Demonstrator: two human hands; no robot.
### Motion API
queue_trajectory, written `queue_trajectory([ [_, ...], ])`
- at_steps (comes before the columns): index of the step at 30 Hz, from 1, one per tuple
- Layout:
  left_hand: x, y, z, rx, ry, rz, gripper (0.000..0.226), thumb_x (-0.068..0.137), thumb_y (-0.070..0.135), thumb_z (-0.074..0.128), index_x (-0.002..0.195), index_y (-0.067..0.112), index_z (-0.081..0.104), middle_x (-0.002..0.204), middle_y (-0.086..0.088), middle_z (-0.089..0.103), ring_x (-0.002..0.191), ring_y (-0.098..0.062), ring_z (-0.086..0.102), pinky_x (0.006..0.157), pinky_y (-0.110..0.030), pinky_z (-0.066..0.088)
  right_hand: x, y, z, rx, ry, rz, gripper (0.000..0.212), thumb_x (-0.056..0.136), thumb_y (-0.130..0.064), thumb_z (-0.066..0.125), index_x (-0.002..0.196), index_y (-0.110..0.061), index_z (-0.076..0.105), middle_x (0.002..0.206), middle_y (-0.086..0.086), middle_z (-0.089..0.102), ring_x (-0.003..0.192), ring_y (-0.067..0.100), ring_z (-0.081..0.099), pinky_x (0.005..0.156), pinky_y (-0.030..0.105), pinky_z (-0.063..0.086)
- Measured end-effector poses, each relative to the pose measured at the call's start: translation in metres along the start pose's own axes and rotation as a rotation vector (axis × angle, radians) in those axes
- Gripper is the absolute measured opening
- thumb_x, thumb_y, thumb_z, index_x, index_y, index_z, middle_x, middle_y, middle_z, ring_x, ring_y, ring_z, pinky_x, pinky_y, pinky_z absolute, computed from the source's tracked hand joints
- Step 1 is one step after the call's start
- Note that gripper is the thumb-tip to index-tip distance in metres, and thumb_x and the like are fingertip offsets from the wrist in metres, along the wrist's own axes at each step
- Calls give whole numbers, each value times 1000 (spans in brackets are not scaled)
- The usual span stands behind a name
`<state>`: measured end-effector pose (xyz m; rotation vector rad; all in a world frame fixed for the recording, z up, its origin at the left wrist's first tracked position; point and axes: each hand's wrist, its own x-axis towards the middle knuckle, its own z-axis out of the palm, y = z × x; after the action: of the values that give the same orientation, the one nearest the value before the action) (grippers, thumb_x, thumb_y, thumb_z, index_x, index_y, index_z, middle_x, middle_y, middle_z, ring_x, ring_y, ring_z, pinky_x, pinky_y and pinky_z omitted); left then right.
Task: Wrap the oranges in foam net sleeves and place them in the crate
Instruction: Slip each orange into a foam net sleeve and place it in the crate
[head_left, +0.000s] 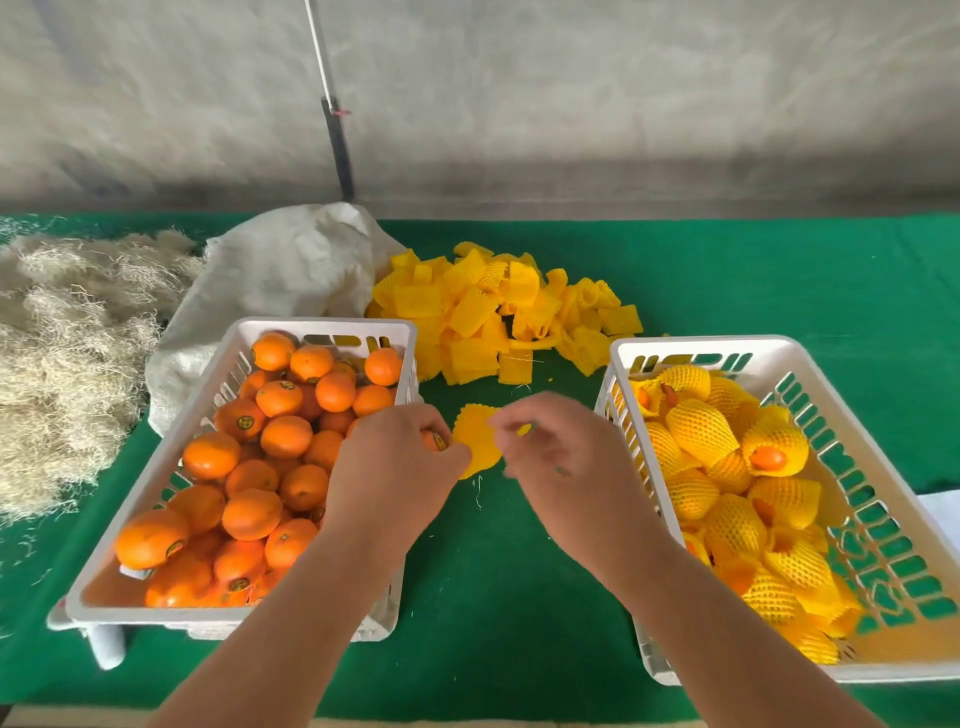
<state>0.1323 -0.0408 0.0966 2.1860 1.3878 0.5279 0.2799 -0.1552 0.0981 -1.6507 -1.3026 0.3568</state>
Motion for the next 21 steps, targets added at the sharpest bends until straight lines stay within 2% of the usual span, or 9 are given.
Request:
queue_trajectory([
  [3,-2,4,11,74,-1,56,15,86,41,73,75,33,69,63,10,61,54,-7,59,44,-26,43,4,-8,9,-168,-220,-96,25,104,-20,52,111,-31,72,99,-20,66,82,3,66,68,14,47],
  [7,-4,3,19,74,16,9,18,86,38,73,72,29,66,78,11,67,64,-8,64,53,-37,59,14,2,10,-456,-296,-76,21,108,-22,48,112,-26,68,102,-12,66,82,11,66,73,28,56],
  [10,-1,3,20,76,62,41,15,86,33,74,74,28,66,79,12,65,65,-7,61,54,-36,58,17,12,11,-676,-468,-21,11,104,-18,52,102,-23,61,90,-8,58,70,13,60,59,29,47],
  [11,1,3,19,85,71,56,13,86,33,74,76,28,67,78,12,63,65,-7,59,53,-33,55,17,13,13,-712,-528,-14,10,102,-16,53,104,-22,60,94,-8,56,68,13,58,58,29,46],
  [13,3,3,18,104,57,78,12,87,36,74,78,30,68,77,13,60,65,-5,56,51,-25,46,16,18,19,-693,-658,-64,22,100,-13,54,120,-20,60,117,-5,56,75,16,61,69,36,57],
  [16,5,0,17,88,35,68,12,87,39,74,78,33,67,74,16,60,62,-5,57,49,-19,37,18,26,23,-594,-754,-108,45,101,-8,54,144,-20,50,142,-6,46,88,19,67,82,39,60],
  [18,5,-3,15,48,14,56,13,86,40,75,77,35,67,72,17,61,62,-5,59,50,-17,39,20,31,25,-546,-764,-119,50,102,-7,54,149,-22,44,146,-9,45,94,19,68,85,37,59],
  [21,3,-5,15,29,8,89,12,85,37,76,77,34,68,76,18,61,69,-4,60,56,-17,44,22,36,29,-514,-767,-73,37,104,-8,51,139,-19,51,131,-1,58,97,21,67,89,38,56],
])
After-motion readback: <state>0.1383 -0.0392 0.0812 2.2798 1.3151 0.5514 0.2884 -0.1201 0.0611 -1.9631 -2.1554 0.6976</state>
